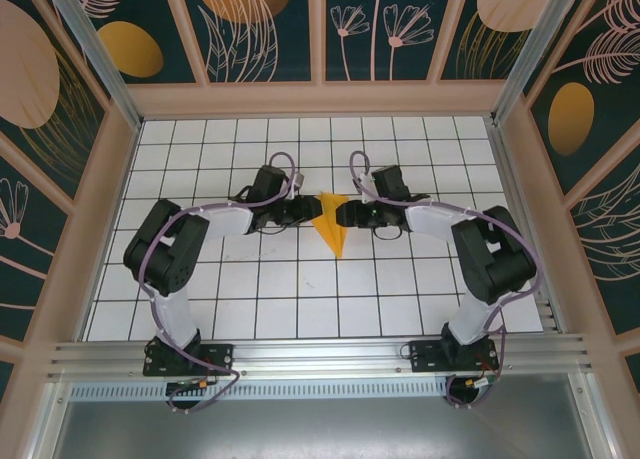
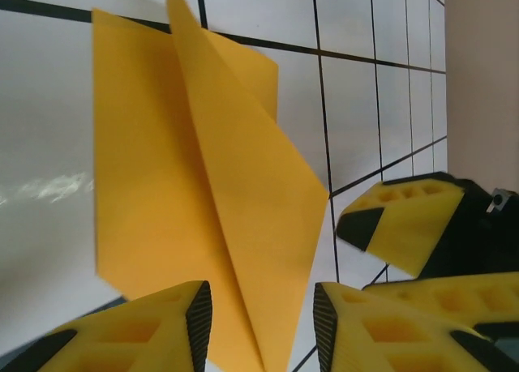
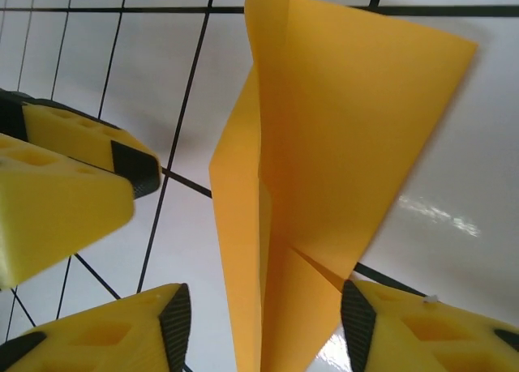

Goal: Fold a paper plane with a square sheet of paper (fold left side to right side)
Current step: Fourth fold the wing at the center of the table.

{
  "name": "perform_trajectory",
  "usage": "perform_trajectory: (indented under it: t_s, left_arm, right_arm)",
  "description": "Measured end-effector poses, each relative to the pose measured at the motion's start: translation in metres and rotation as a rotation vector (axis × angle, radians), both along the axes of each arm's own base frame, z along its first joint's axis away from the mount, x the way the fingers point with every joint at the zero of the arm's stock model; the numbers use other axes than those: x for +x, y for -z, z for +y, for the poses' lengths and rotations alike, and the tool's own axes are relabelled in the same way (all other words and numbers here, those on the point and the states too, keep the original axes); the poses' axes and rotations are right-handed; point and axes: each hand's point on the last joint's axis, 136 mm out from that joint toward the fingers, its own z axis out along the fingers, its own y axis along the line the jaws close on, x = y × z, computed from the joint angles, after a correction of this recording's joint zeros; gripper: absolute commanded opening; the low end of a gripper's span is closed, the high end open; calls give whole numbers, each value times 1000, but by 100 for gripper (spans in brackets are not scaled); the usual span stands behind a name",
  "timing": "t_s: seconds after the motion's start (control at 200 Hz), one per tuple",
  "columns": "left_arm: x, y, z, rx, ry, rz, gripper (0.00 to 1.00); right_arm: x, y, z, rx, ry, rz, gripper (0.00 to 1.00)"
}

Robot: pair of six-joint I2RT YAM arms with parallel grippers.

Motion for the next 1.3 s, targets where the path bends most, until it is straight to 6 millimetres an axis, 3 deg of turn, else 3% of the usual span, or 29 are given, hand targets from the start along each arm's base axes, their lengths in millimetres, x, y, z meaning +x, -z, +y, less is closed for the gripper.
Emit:
perform_trajectory:
  t_s: [0.24, 0.415, 0.55, 0.781, 1.301]
  left_arm:
    - [7, 13, -7, 5, 1, 17, 39]
    - [6, 25, -6, 21, -2, 40, 39]
    - [7, 35, -6, 34, -6, 56, 39]
    - [7, 35, -6, 31, -8, 57, 39]
    - [9, 37, -6, 43, -18, 77, 38]
  right_arm:
    - [13, 12, 8, -12, -6, 13, 12]
    - [13, 17, 4, -43, -2, 10, 0]
    - [14, 24, 1, -60, 5, 18, 0]
    - [11, 44, -7, -120, 27, 58, 0]
    - [15, 37, -11, -115, 42, 44, 0]
